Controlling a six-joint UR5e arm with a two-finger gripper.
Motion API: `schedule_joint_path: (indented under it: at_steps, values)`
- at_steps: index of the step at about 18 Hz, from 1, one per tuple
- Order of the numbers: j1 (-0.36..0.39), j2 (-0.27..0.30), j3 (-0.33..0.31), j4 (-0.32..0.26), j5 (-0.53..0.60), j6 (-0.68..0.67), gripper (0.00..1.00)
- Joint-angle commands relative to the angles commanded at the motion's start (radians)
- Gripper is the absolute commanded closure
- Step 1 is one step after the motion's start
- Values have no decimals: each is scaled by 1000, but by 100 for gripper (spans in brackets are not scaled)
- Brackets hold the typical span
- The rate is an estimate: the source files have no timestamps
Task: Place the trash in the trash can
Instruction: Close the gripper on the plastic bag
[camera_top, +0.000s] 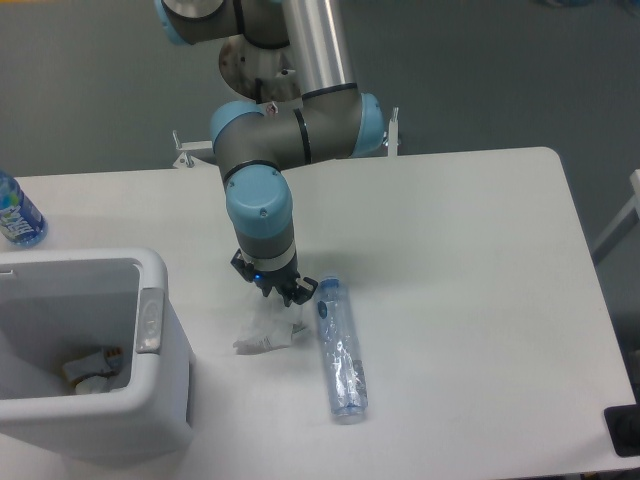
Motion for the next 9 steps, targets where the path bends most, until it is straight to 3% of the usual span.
schedule_joint_path:
  at_steps: [9]
  values:
    - [87, 104, 5, -9, -34, 5, 100]
